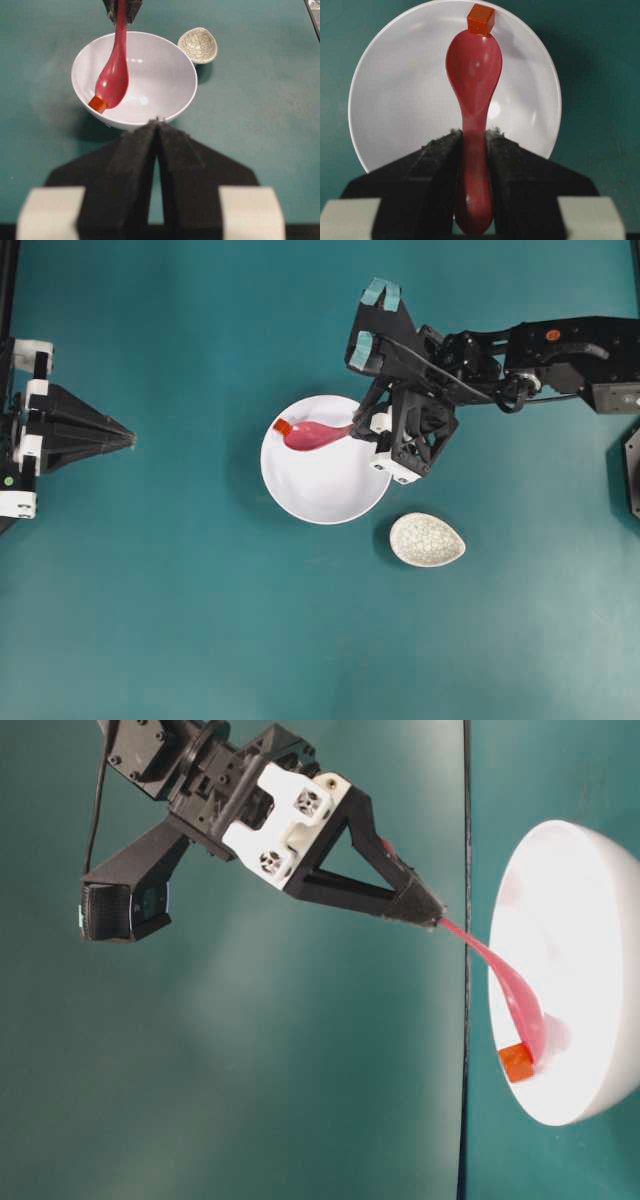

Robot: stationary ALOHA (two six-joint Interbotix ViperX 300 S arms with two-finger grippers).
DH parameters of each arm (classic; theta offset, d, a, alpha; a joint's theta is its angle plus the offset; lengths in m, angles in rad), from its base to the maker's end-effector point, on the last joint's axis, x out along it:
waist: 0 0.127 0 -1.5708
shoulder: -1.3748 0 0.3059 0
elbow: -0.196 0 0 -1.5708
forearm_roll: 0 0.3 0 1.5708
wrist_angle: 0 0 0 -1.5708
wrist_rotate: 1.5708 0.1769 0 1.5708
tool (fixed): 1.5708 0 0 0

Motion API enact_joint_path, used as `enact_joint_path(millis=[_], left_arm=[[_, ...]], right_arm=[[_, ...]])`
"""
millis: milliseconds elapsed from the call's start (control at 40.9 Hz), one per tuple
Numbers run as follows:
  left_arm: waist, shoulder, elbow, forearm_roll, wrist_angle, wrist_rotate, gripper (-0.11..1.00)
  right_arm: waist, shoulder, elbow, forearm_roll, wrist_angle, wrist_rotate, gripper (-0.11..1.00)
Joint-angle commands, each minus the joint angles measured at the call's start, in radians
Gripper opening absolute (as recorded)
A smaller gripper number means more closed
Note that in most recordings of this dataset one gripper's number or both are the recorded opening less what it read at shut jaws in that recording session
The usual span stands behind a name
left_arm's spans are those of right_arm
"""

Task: Grip the spoon and scoop the red block from the bowl with right arm.
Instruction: 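Push the spoon bowl under the orange cube and scoop it up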

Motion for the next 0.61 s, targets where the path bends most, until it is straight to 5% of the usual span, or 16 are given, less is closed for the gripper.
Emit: enact_joint_path(millis=[0,587], left_arm=[[0.002,0.003,-0.018,0.003,-0.005,0.000,0.00],[0.002,0.003,-0.018,0.003,-0.005,0.000,0.00]], right_arm=[[0.002,-0.029,-0.012,-0.003,-0.012,0.002,0.24],[0.002,-0.008,0.018,-0.003,-0.080,0.000,0.24]])
